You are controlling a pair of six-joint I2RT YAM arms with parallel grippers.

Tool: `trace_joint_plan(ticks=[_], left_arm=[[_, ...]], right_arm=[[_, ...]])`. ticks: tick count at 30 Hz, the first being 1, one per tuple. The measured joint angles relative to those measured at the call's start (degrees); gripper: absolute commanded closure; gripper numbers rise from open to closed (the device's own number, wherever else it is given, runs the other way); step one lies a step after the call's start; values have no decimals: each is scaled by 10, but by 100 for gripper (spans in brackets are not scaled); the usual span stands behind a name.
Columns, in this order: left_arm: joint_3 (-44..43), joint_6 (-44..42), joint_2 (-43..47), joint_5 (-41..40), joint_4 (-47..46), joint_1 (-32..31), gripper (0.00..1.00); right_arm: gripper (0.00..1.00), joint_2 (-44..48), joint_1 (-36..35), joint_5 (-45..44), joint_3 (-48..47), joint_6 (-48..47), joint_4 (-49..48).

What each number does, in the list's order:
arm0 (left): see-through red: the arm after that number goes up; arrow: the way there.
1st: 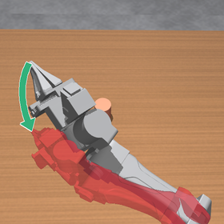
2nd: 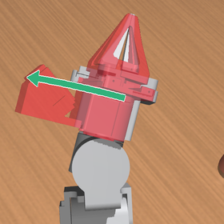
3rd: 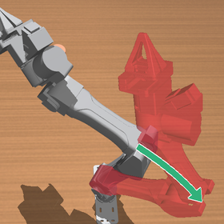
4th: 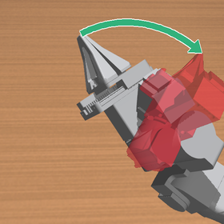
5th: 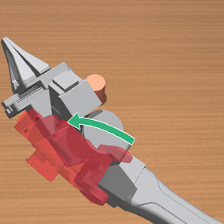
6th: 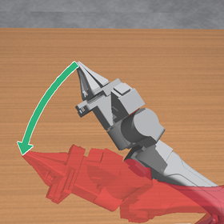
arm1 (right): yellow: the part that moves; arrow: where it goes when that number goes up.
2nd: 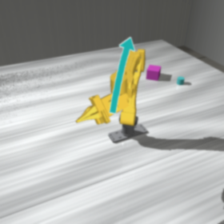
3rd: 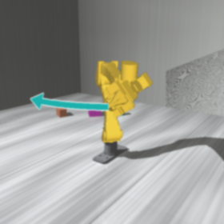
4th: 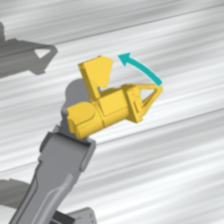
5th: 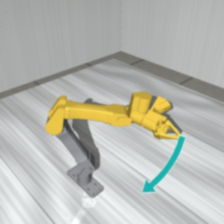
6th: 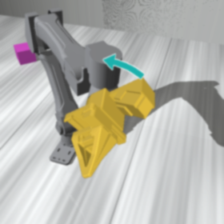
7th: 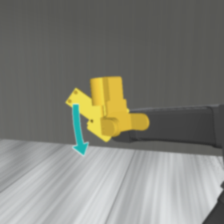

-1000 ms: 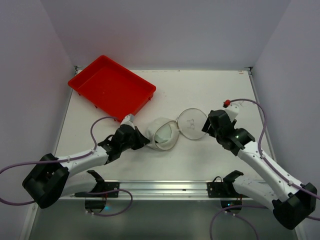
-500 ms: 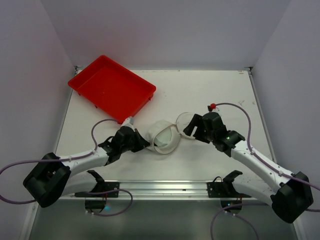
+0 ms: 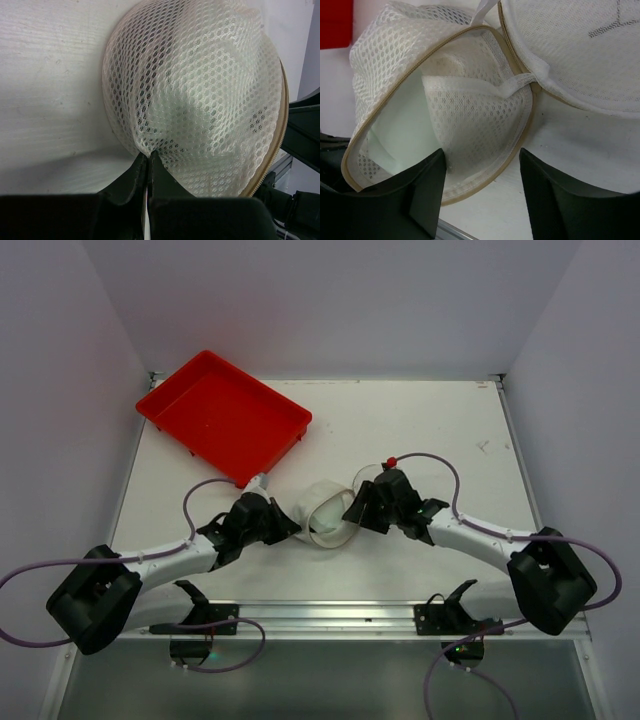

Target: Unzip the laundry bag and remove the bra

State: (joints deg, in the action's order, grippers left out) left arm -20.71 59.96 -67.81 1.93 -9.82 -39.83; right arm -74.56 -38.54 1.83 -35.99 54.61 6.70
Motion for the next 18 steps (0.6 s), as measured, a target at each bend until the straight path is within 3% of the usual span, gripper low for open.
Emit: trace_joint_plan(ticks=[1, 5, 6, 8, 10, 13, 14, 16, 17, 18], left_arm=[[0, 1, 0, 0, 0, 0, 100], [0, 5, 0, 0, 0, 0, 100], [0, 6, 0, 0, 1, 0, 100], [0, 6, 0, 0, 2, 0, 100], [0, 6, 3, -1, 6, -1, 100], [-2, 0, 17, -6, 23, -2, 79], [-6, -5, 23, -10, 33, -2, 67], [-24, -21, 37, -22, 66, -3, 51], [-37, -30, 45, -29, 86, -3, 37], [-54, -43, 52, -38, 107, -4, 32]], right_arm=[[57, -5, 0, 2, 0, 3, -3], [82, -11, 0, 2, 1, 6, -9], [93, -11, 0, 1, 1, 5, -9], [100, -10, 0, -8, 5, 4, -7], [100, -5, 0, -14, 9, 2, -1], [100, 14, -2, -26, 10, -7, 15], [100, 21, -2, -29, 10, -11, 20], [100, 31, -6, -42, 6, -22, 36], [100, 32, -9, -47, 2, -27, 46], [100, 33, -10, -52, -4, -31, 54]])
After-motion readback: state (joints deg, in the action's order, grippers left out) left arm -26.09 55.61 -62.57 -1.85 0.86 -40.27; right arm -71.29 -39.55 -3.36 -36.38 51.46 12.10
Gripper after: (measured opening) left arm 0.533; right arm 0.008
